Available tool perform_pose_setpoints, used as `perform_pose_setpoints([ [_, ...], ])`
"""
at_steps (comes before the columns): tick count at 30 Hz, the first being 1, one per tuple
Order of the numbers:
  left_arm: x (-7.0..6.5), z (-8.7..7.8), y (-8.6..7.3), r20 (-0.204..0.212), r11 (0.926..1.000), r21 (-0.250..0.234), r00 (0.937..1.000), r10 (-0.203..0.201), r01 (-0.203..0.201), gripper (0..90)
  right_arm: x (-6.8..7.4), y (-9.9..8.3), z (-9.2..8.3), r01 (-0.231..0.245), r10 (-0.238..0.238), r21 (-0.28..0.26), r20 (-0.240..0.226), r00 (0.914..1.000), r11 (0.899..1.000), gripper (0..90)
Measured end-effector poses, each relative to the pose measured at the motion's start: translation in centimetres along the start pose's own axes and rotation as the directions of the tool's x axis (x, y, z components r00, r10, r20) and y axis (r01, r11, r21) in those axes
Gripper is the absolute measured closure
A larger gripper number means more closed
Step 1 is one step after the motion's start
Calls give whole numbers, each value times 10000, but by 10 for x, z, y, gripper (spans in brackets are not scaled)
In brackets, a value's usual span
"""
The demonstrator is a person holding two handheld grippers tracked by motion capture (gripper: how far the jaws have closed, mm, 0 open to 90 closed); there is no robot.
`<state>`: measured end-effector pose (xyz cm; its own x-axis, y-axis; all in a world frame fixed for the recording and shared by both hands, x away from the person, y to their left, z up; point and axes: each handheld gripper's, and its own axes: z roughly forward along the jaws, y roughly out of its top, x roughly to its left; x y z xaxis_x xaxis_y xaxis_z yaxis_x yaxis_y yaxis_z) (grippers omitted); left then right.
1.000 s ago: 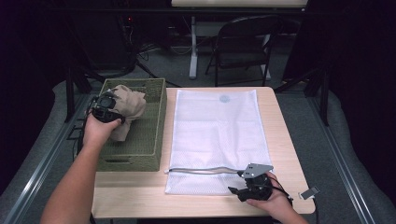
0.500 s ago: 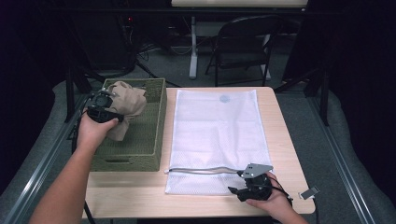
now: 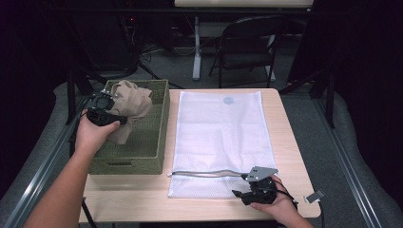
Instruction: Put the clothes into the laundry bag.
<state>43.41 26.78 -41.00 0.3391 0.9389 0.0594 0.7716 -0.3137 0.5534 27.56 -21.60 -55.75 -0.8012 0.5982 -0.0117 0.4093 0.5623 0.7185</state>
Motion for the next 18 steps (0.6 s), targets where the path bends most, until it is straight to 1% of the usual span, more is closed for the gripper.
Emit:
perform_pose_setpoints([
  [5, -2, -6, -2, 44, 9999, -126, 10000, 48, -48, 495, -1, 1, -2, 38, -37, -139, 99, 9999, 9999, 383],
  [7, -3, -7, -3, 67, 9998, -206, 9999, 82, -80, 495, -3, 3, -4, -86, 87, -231, 43, 10000, 9997, 411],
  [10, -6, -10, -3, 95, 9996, -230, 9998, 157, -155, 495, -3, 5, -8, -138, 145, -358, 198, 9997, 9993, 444],
  [11, -7, -11, -4, 109, 9995, -287, 9998, 158, -155, 495, -2, 6, -10, -88, 97, -442, 206, 9997, 9990, 457],
  [12, -8, -11, -4, 137, 9994, -306, 9997, 195, -191, 495, 1, 7, -13, -6, 27, -546, 388, 9992, 9985, 462],
  [13, -9, -12, -4, 153, 9992, -332, 9997, 212, -207, 495, 1, 7, -13, -6, 27, -546, 388, 9992, 9985, 462],
  [15, -11, -13, -4, 187, 9990, -356, 9994, 288, -281, 495, 2, 10, -17, 141, -112, -595, 488, 9987, 9981, 470],
  [16, -12, -14, -3, 224, 9988, -363, 9992, 342, -334, 495, 2, 12, -19, 164, -134, -698, 424, 9990, 9974, 481],
  [17, -13, -15, -3, 261, 9988, -397, 9992, 300, -290, 495, 1, 14, -21, 189, -155, -781, 430, 9990, 9968, 481],
  [18, -14, -16, -3, 294, 9984, -438, 9989, 361, -348, 495, -1, 18, -25, 83, -38, -879, 513, 9987, 9961, 492],
])
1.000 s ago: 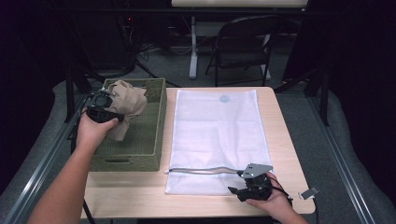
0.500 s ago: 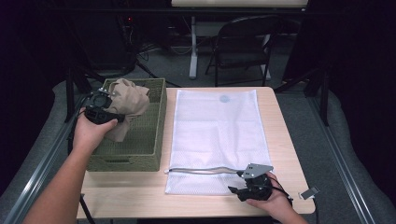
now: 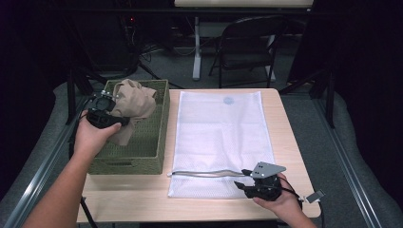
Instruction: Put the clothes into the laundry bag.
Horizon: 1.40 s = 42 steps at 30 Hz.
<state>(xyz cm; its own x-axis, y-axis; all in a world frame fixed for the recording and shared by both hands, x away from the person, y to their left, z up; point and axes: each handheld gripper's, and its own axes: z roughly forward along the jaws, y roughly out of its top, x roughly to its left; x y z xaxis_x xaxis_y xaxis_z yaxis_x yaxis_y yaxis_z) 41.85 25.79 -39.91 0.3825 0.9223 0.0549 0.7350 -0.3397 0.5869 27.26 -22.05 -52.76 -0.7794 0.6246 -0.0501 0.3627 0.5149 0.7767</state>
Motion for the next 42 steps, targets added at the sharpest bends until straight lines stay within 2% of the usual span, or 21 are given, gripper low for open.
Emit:
perform_pose_setpoints([
  [3, -3, -3, 1, 12, 9999, -89, 10000, 59, -59, 495, -3, 3, -2, -189, 189, 40, -64, 9998, 9998, 508],
  [5, -4, -5, 1, 19, 9998, -172, 9999, 117, -117, 495, -7, 6, -4, -260, 260, 66, 7, 9997, 9996, 548],
  [7, -6, -7, 1, 75, 9997, -193, 9999, 128, -126, 495, -11, 10, -5, -362, 363, 106, -132, 9993, 9993, 606],
  [11, -9, -9, 2, 76, 9996, -212, 9998, 180, -178, 495, -16, 21, -7, -88, 90, 186, -110, 9999, 9998, 680],
  [15, -11, -9, 2, 132, 9995, -215, 9997, 220, -218, 495, -24, 34, -6, 20, -20, -29, 36, 10000, 10000, 765],
  [22, -13, -9, 3, 210, 9994, -248, 9994, 260, -254, 494, -31, 45, 6, 27, -29, -249, -103, 9999, 9997, 764],
  [29, -17, -9, 4, 290, 9992, -232, 9990, 347, -340, 495, -34, 49, 30, 325, -319, 85, -662, 9973, 9994, 738],
  [32, -19, -7, 4, 343, 9991, -247, 9988, 339, -331, 495, -34, 45, 41, 307, -276, 367, -803, 9964, 9989, 728],
  [34, -20, -7, 5, 357, 9990, -220, 9986, 398, -390, 495, -33, 42, 47, 541, -494, 636, -737, 9961, 9965, 721],
  [36, -21, -5, 5, 359, 9989, -263, 9985, 404, -395, 495, -32, 40, 49, 429, -381, 589, -801, 9961, 9973, 714],
  [42, -21, -4, 7, 375, 9987, -271, 9983, 446, -436, 495, -31, 29, 57, 493, -430, 910, -699, 9966, 9946, 687],
])
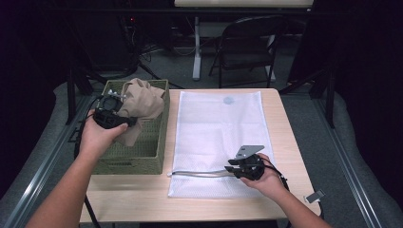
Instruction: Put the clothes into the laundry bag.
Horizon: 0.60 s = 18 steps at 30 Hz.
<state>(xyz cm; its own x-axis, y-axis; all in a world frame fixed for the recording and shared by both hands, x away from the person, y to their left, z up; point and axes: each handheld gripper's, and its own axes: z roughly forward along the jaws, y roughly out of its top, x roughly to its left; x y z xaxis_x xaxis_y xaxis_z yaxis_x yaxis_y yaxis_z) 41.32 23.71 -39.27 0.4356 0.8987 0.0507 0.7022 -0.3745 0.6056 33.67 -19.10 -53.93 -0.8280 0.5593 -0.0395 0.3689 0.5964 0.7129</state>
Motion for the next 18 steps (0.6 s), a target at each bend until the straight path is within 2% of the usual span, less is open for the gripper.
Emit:
perform_pose_setpoints([
  [6, 0, 1, 1, 1, 10000, 28, 10000, -12, 11, 495, 3, -8, 7, -135, 136, 136, -61, 9999, 9998, 665],
  [10, 0, 1, 1, 5, 9999, 100, 10000, -58, 58, 495, 5, -9, 9, 104, -105, 268, 40, 9999, 9996, 647],
  [18, 5, 1, 0, -140, 9997, 75, 9997, -217, 218, 495, 3, -13, 12, -19, 14, 471, 115, 9999, 9989, 639],
])
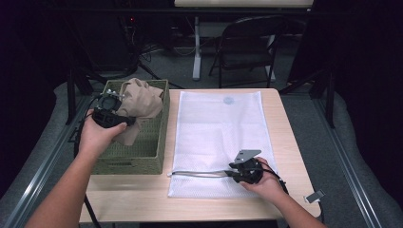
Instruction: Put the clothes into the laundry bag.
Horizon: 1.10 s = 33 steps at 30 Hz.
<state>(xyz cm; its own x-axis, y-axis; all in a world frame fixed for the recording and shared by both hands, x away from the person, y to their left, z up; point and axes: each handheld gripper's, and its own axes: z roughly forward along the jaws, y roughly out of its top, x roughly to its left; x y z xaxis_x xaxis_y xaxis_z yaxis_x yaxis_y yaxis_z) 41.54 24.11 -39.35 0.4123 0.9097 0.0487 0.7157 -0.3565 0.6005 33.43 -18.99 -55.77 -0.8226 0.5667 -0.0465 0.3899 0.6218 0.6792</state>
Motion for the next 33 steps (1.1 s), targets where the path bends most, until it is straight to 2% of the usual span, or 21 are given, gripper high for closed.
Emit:
perform_pose_setpoints([
  [8, 2, 0, -1, 25, 10000, 47, 10000, -28, 28, 496, 3, -3, 8, 391, -399, 405, 185, 9990, 9984, 642],
  [13, 2, 1, -1, 40, 10000, 60, 10000, -27, 27, 496, 4, -3, 10, 426, -438, 468, 248, 9987, 9980, 654],
  [27, 4, 2, -3, 55, 9999, 105, 9999, -88, 88, 496, 5, -3, 12, 708, -728, 581, 334, 9968, 9958, 844],
  [33, 5, 2, -3, 49, 9999, 98, 10000, -87, 86, 496, 4, -3, 11, 786, -808, 567, 378, 9960, 9953, 881],
])
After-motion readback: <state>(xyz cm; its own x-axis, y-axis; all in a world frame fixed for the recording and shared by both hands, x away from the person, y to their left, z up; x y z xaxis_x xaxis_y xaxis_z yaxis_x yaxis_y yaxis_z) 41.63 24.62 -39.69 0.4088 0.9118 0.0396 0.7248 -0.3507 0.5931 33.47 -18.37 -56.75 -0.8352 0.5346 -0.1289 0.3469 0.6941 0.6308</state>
